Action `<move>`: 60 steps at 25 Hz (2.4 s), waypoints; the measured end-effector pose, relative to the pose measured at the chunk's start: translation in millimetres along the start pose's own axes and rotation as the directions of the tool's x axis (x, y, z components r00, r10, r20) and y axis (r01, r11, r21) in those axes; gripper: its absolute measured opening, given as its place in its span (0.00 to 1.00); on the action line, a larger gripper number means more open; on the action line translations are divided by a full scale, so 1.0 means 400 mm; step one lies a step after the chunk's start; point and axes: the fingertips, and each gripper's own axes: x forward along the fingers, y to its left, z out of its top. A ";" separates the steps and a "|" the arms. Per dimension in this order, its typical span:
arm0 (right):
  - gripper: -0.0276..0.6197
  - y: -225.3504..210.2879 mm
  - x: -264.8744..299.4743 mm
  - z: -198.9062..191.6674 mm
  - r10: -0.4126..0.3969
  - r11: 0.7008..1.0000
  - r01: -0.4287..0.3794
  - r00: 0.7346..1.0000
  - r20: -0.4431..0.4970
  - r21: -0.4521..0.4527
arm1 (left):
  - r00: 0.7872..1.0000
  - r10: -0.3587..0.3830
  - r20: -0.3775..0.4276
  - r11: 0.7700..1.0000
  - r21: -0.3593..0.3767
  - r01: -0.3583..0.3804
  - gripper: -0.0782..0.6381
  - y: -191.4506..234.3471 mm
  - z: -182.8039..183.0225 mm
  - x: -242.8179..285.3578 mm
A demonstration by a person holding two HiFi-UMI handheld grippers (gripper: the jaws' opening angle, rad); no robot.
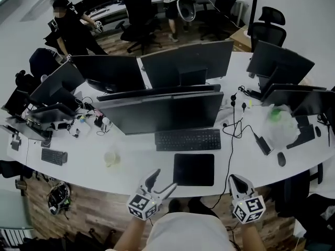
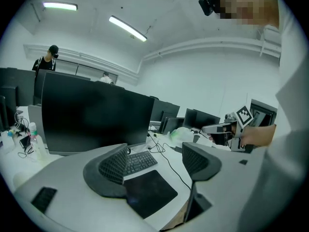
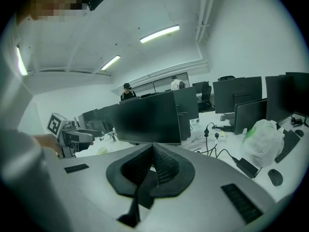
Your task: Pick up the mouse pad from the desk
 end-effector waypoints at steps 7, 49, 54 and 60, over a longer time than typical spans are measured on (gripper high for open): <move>0.06 -0.077 0.057 -0.025 0.069 0.997 -0.068 0.996 -0.058 0.023 | 0.997 0.066 -0.050 0.998 -0.014 -0.066 0.63 0.000 -0.030 0.079; 0.06 -0.012 0.300 -0.362 0.076 0.994 -0.047 0.943 -0.324 0.096 | 0.797 0.024 -0.603 0.996 0.084 0.034 0.73 0.228 -0.662 0.390; 0.06 -0.017 0.293 -0.376 0.070 0.994 -0.037 0.941 -0.330 0.105 | 0.766 0.054 -0.640 0.997 0.079 -0.005 0.79 0.226 -0.692 0.409; 0.06 -0.020 0.281 -0.380 0.068 0.993 -0.033 0.942 -0.329 0.111 | 0.738 0.147 -0.659 0.987 0.142 -0.070 0.78 0.230 -0.726 0.415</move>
